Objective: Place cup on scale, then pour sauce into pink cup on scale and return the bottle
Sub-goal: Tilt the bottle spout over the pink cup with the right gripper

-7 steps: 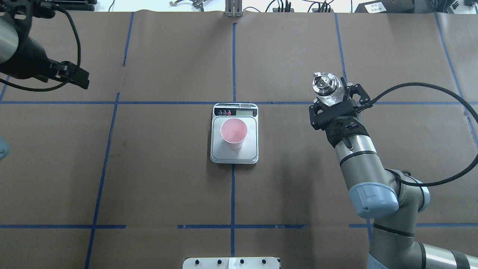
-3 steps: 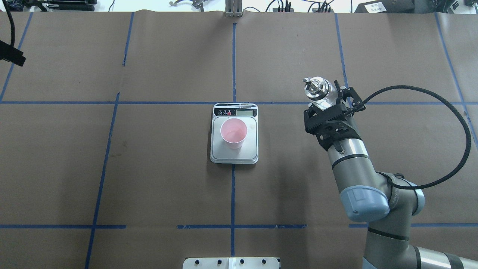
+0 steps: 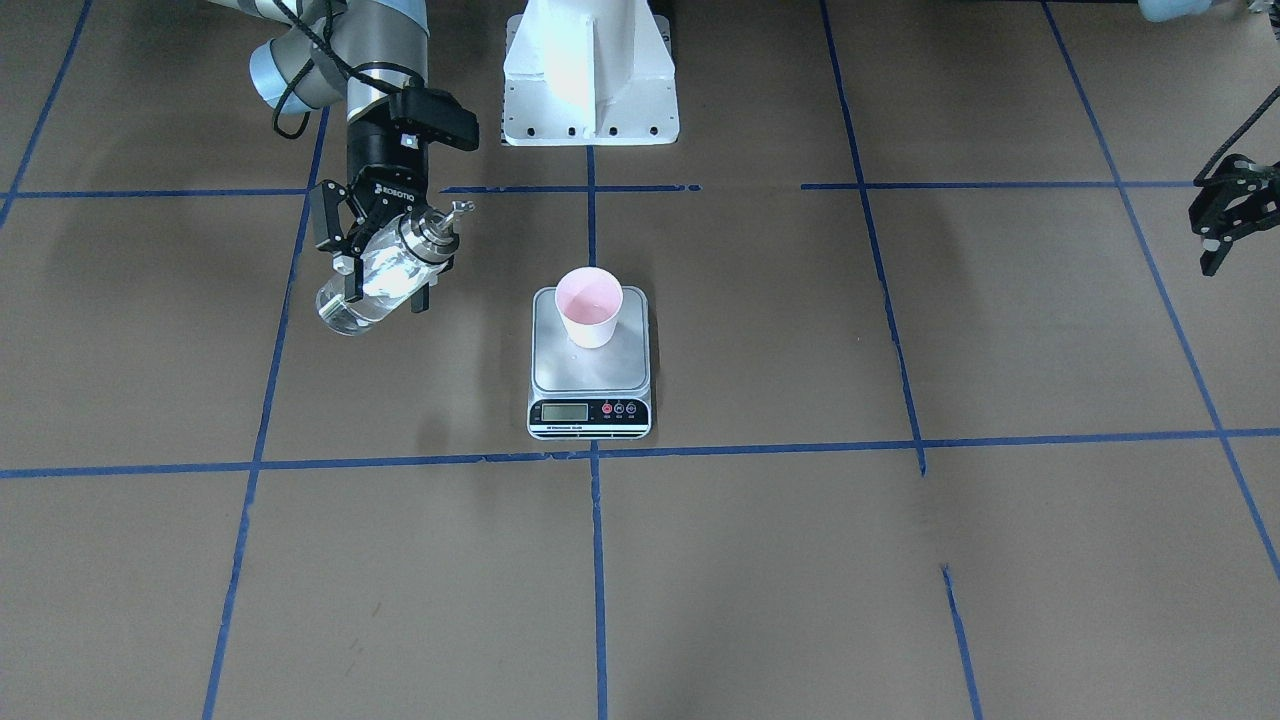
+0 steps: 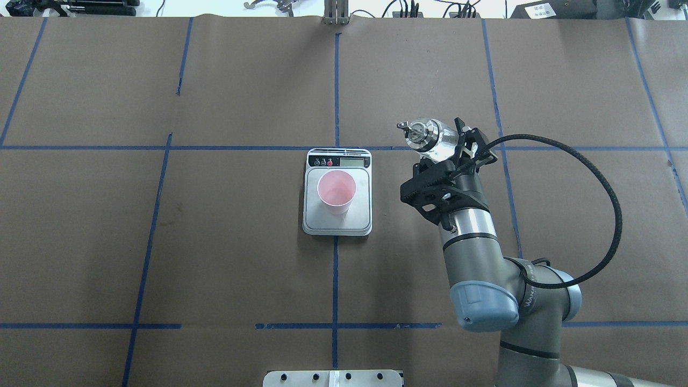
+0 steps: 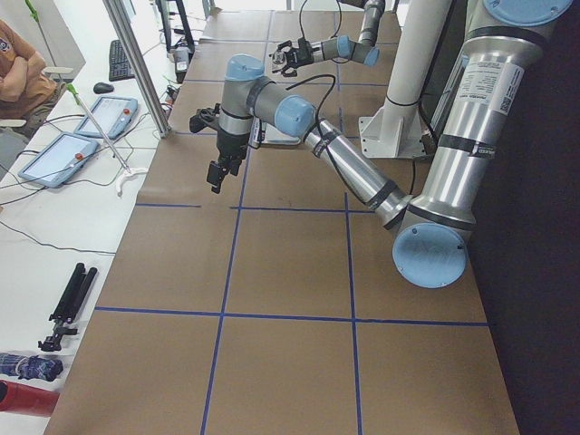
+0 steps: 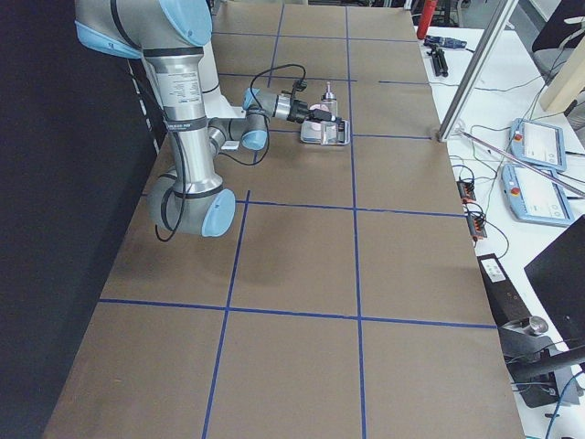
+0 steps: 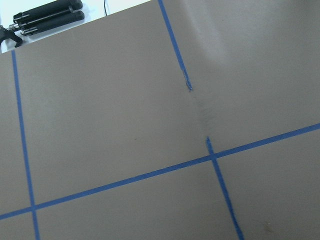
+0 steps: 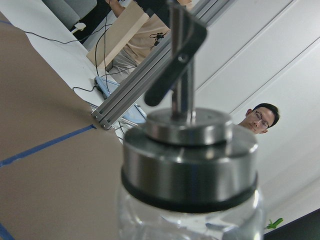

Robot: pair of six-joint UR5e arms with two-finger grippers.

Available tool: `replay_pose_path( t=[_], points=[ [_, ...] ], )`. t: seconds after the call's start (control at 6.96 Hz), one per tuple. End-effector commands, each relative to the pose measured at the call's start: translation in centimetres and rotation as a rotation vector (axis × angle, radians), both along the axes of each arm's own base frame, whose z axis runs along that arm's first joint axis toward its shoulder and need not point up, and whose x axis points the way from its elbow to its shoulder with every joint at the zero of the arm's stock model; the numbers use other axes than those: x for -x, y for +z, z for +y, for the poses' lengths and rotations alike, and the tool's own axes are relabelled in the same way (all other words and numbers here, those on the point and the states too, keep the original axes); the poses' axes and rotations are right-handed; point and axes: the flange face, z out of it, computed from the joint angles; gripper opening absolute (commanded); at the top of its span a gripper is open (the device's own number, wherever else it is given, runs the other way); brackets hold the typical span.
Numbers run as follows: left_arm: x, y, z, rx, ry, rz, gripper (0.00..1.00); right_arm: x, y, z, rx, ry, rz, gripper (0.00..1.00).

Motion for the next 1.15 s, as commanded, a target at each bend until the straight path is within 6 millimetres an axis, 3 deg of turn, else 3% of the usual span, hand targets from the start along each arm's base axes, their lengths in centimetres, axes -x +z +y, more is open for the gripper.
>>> replay_pose_path(
  t=[0.0,0.57,1.01],
  points=[
    [0.6,1.0,-0.6,0.01,-0.004,-0.019,1.0,0.7,-0.2,0.7,-0.033,0.015,0.176,0.0],
    [0.9,1.6,-0.9,0.023,-0.011,-0.023,1.0,1.8,0.7,1.0,-0.039,0.009,0.438,0.0],
    [0.9,2.2,-1.2,0.033,-0.011,-0.026,1.0,5.6,0.0,0.4,-0.045,0.039,0.5,0.0]
  ],
)
